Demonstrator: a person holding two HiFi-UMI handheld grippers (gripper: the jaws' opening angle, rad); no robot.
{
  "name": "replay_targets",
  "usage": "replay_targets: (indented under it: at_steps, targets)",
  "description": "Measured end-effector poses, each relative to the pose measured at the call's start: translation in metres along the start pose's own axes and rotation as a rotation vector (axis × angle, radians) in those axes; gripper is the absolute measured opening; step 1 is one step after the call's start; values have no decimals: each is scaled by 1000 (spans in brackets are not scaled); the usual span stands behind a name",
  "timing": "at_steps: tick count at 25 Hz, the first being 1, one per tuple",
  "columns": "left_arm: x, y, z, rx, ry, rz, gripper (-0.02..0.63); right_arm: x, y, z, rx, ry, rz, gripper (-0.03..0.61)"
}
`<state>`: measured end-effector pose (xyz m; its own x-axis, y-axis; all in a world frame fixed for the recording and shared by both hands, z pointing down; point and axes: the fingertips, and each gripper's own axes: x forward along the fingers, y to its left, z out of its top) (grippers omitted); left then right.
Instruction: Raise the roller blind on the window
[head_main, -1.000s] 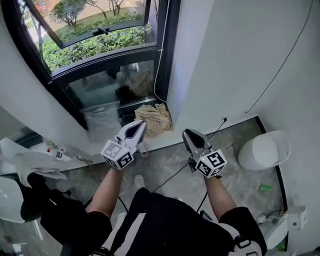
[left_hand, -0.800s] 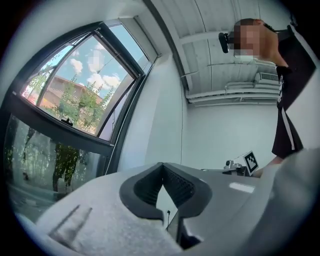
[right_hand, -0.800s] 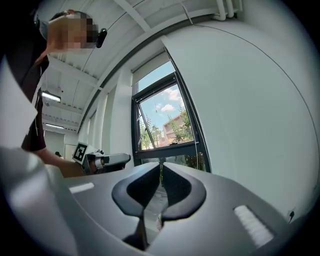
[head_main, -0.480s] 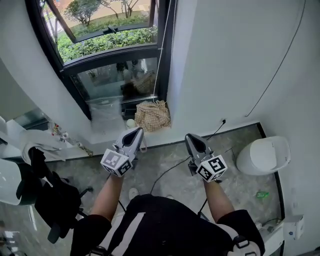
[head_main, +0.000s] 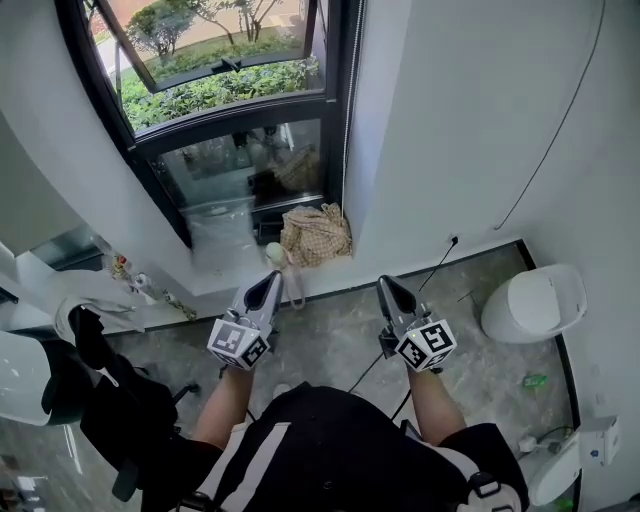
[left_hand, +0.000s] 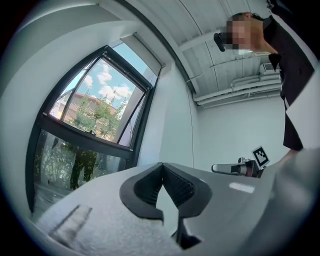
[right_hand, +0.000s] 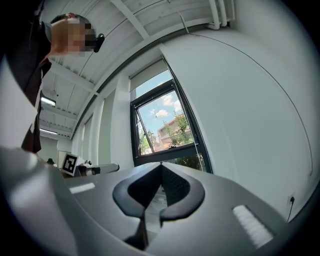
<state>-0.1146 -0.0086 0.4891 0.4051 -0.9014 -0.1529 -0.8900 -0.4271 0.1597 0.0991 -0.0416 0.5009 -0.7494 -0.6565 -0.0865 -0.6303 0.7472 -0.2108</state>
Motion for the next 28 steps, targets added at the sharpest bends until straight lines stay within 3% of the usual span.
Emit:
replay_targets:
  at_steps: [11,17,28]
  targets:
    - [-5,1,0,-15,6,-62,0,7,19,-8,-55,24,-12,0]
    - [-5,2,1,-13,-10,-46,0,2,4,-18,14,33,-41,0]
    - [-3,-3,-5,-50,-1,-41,0,2,4,-17,37,29,-34,0]
